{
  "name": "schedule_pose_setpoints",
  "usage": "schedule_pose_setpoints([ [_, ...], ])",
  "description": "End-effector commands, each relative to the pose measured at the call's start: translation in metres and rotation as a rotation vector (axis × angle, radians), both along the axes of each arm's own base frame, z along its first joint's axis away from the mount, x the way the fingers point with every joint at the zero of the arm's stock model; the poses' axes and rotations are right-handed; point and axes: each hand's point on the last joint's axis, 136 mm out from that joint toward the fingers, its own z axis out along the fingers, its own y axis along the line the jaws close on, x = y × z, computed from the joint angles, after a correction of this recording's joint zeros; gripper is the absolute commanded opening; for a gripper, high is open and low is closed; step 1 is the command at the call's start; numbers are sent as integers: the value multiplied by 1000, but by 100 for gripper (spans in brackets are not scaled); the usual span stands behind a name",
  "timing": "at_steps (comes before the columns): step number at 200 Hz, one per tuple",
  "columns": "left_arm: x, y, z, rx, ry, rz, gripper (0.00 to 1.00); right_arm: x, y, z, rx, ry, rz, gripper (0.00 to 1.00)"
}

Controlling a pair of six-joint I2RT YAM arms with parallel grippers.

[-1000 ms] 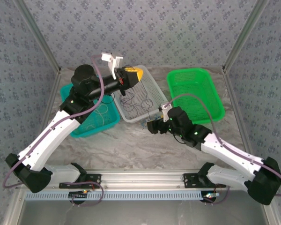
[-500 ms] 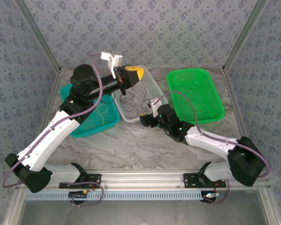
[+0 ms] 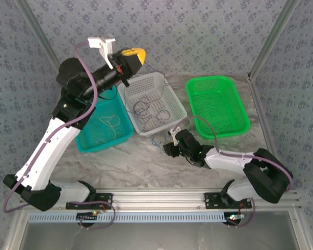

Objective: Untangle the cables

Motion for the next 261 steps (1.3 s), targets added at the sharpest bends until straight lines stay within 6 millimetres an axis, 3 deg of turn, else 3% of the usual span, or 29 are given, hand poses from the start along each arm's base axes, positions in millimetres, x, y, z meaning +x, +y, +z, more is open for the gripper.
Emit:
schedule_pose_setpoints([
  [1,20,-1,3,-5,4,-2,0,-9,-19,5,27,2,-78,45],
  [42,58,-15,-24,19,56,-19,0,-17,-46,39,100,-72,-161,52],
  [64,73,-16,-29,11,61,-11,0,-24,-54,51,121,-77,-174,53],
  [137,92,-16,-12,46,37,23,0,-39,-77,56,138,-73,-218,55],
  [167,101,-21,-16,63,51,22,0,-39,-80,59,138,-84,-226,56],
  [191,117,-27,-43,94,110,26,0,-39,-80,62,134,-87,-224,57],
  [239,161,-33,-143,65,317,-13,0,-40,-81,67,118,-83,-216,57],
  [261,172,-37,-180,70,411,-22,0,-40,-83,69,106,-81,-219,58],
])
